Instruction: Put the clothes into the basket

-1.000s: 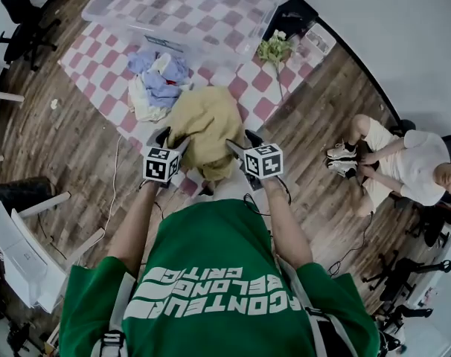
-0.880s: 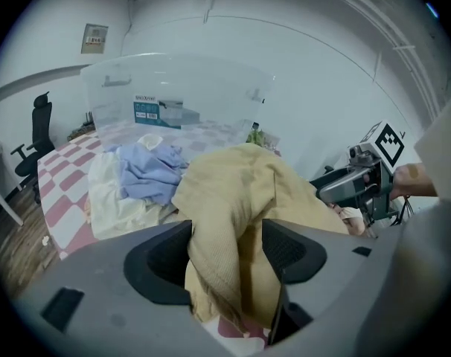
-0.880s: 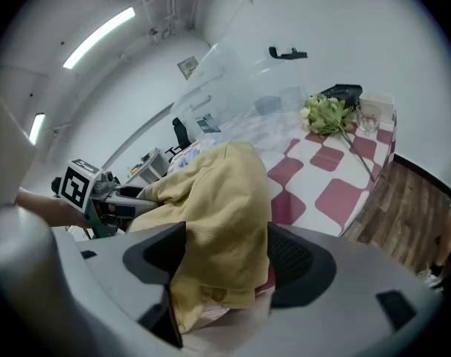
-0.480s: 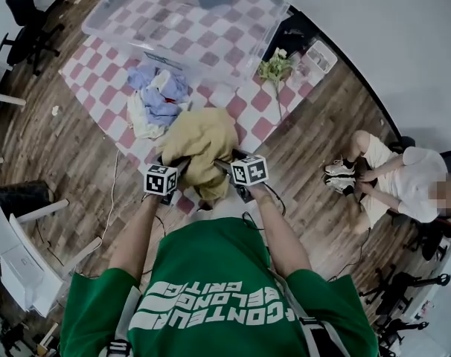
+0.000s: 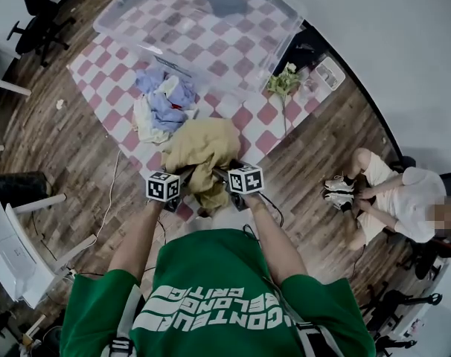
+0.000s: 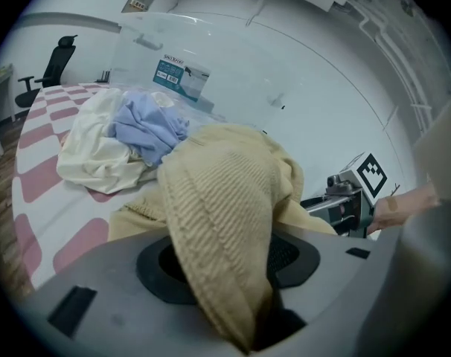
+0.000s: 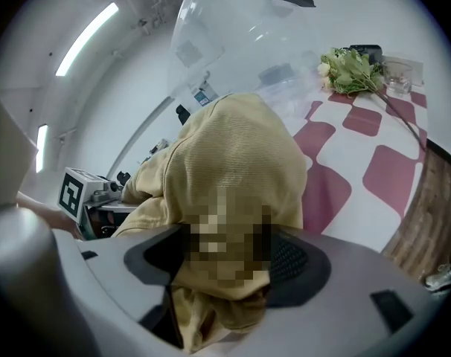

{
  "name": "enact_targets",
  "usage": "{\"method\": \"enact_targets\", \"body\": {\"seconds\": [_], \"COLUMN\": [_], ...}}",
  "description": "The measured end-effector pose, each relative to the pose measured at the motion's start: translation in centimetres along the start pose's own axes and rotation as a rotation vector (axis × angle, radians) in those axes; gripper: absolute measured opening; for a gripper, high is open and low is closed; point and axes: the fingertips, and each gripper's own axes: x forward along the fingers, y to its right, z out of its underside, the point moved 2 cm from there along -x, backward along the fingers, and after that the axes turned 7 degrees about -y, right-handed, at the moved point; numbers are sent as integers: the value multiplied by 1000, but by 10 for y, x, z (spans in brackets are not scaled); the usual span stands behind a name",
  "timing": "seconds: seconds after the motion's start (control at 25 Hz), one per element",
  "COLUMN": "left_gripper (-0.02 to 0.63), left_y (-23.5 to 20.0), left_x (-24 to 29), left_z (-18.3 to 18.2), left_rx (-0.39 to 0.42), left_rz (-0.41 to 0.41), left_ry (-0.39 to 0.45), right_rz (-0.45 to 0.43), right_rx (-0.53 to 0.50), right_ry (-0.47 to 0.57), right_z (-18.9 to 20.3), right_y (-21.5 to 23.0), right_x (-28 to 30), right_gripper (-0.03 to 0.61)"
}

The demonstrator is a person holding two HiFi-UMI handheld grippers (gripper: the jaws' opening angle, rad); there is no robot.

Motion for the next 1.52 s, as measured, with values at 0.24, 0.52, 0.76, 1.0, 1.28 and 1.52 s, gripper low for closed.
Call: {"method": "enact_targets", "body": {"seconds": [0.24,0.52,0.76,1.0,1.28,1.52], "left_gripper": [144,132,125,109,95,89], "left_y": [16,25,40,55,69,80], "left_x": [5,7,4,-7,-26,-52], "left_z": [1,-3,-10,-18,-24,-31], "left_rx": [-72,-62,-75,-67,-34,-12], "left_rz": [16,31,66,91,113,131], "left_ry": [60,66,106,157,217,277], "right_rz": [-20,-40,-57,-68,-63,-54], "right_rx": [-1,14,25,19,-1,-51], "right_ry": [6,43,88,143,213,270], "right_z": [-2,-7,-13,-20,-22,-28], "right_y": [-6,-9,-18,-32,-52,-77], "right_x": [0,-4,-9,-19,-36,-55], "right_gripper": [278,213,167,137,117,106]}}
